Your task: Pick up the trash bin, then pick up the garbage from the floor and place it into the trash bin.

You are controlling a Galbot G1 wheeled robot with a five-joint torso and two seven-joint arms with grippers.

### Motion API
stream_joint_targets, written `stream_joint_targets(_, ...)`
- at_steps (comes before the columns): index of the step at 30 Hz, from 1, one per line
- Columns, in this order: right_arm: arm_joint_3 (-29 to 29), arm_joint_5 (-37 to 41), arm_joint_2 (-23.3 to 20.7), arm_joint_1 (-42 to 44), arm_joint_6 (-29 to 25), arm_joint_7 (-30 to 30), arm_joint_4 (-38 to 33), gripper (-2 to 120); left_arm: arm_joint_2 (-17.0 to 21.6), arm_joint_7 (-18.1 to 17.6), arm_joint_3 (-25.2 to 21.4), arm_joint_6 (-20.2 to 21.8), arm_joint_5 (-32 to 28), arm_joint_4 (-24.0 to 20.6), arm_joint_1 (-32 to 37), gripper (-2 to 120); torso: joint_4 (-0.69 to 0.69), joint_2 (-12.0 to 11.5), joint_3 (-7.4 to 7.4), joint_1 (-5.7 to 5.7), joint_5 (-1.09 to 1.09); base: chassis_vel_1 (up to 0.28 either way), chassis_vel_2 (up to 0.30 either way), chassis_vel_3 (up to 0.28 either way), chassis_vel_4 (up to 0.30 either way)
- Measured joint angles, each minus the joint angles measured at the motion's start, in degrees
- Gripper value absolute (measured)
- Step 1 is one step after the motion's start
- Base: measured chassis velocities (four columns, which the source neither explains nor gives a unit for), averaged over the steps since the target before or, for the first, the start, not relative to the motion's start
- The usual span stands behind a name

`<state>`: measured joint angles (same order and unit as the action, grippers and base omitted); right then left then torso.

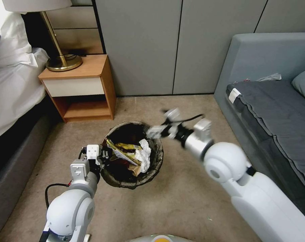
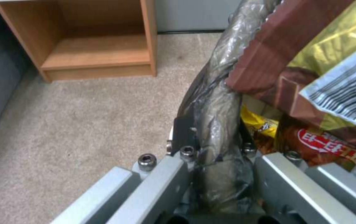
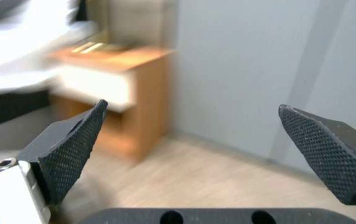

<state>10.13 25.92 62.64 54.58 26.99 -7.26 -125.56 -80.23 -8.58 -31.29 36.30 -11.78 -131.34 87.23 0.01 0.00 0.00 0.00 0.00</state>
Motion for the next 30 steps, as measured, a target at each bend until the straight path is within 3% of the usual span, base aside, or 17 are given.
stream_joint_targets(1, 0.00, 0.00, 0.00, 0.00, 0.00, 0.00, 0.00, 100, 0.00, 0.00, 0.00, 0.00, 0.00, 0.00, 0.00, 0, 0.00, 0.00, 0.00, 0.00, 0.00, 0.000, 0.000, 0.000, 0.000)
stream_joint_targets(3, 8.53, -8.50, 1.61, 4.01, -5.04, -1.05, 0.58, 100, 0.04, -0.24, -0.02, 0.26, -0.30, -0.20, 0.01, 0, -0.01, 0.00, 0.00, 0.00, 0.00, 0.000, 0.000, 0.000, 0.000)
stream_joint_targets(5, 10.03, -9.78, 2.00, 4.80, -5.72, -1.11, 0.69, 100, 0.03, -0.29, -0.02, 0.28, -0.30, -0.21, 0.00, 0, -0.03, 0.00, 0.00, 0.00, 0.00, 0.000, 0.000, 0.000, 0.000)
stream_joint_targets(7, 17.66, -14.50, 5.64, 10.14, -9.28, -2.12, 1.07, 100, -0.15, -0.47, 0.33, 0.30, -0.30, -0.23, -0.05, 0, -0.02, 0.00, 0.00, 0.00, 0.00, 0.000, 0.000, 0.000, 0.000)
stream_joint_targets(9, 18.50, -14.92, 6.19, 10.97, -9.77, -2.45, 1.13, 100, -0.18, -0.47, 0.38, 0.30, -0.30, -0.23, -0.06, 0, -0.01, 0.00, 0.00, 0.00, 0.01, 0.000, 0.000, 0.000, 0.000)
stream_joint_targets(13, 28.68, -19.78, 15.28, 20.29, -18.32, -2.11, 1.95, 100, -0.82, -2.09, 1.10, -0.72, -0.38, -0.02, -0.24, 0, -0.02, 0.00, 0.00, 0.00, -0.01, 0.000, 0.000, 0.000, 0.000)
stream_joint_targets(18, 32.15, -23.00, 19.70, 24.51, -21.51, -1.69, 1.80, 100, -0.84, -2.45, 1.05, -1.06, -0.65, -0.05, -0.26, 0, -0.02, 0.00, 0.00, 0.00, -0.03, 0.000, 0.000, 0.000, 0.000)
stream_joint_targets(21, 33.99, -25.80, 22.00, 26.82, -26.12, -2.08, 4.26, 100, -0.68, -2.43, 0.88, -1.34, -0.58, -0.09, 0.00, 0, 0.00, 0.00, 0.00, 0.00, 0.00, 0.000, 0.000, 0.000, 0.000)
stream_joint_targets(30, 34.70, -27.45, 22.00, 27.94, -27.21, -1.47, 5.30, 100, -0.71, -0.36, 0.98, -2.17, 1.80, 0.25, 0.37, 0, -0.01, 0.00, 0.00, -0.01, -0.01, 0.000, 0.000, 0.000, 0.000)
